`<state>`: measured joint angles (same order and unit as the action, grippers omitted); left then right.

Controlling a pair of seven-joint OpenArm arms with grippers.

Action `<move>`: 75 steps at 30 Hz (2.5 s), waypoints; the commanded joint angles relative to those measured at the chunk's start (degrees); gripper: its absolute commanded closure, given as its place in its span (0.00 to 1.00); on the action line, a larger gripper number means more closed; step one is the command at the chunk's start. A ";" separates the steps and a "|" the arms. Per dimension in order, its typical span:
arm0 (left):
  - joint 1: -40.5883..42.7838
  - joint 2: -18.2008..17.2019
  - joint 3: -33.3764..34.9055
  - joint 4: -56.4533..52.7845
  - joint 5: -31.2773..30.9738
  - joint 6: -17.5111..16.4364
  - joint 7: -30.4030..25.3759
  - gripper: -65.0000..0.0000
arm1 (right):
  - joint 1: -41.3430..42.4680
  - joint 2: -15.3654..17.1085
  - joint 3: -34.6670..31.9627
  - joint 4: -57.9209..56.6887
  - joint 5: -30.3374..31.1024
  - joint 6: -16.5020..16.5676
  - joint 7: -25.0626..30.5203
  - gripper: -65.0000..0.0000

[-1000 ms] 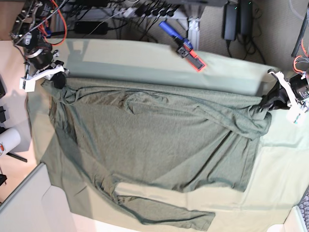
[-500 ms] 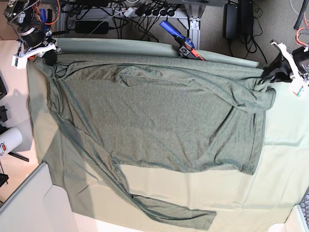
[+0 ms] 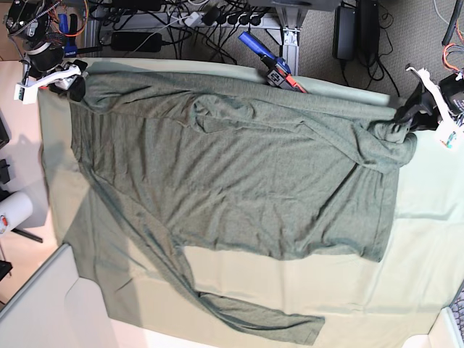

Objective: Fold the T-shirt properly
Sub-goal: 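Release the shirt with both grippers, leaving it flattened, then move the right gripper over the shirt and grasp the sleeve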

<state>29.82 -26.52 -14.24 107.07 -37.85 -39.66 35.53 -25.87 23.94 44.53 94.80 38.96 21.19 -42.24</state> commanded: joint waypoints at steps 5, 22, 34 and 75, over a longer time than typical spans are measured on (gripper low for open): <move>0.04 -0.81 -0.50 0.72 -0.72 -0.34 -1.64 0.57 | 0.48 1.25 0.72 0.70 0.48 -0.20 1.92 0.46; -0.13 -3.65 -7.17 1.40 -9.38 -0.04 3.58 0.36 | 26.08 1.62 -9.11 -4.17 -4.31 -0.17 7.89 0.46; -0.11 -6.16 -7.17 1.36 -4.33 0.00 1.27 0.36 | 57.11 -2.67 -36.41 -42.32 -23.54 -1.79 23.98 0.46; -5.40 -8.66 -7.17 1.36 -4.98 1.81 -1.05 0.36 | 38.40 -7.28 -36.39 -21.42 -29.73 -6.43 18.25 1.00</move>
<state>24.75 -34.00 -20.86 107.61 -41.91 -38.19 35.73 11.51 15.86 7.70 72.47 8.95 14.94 -25.15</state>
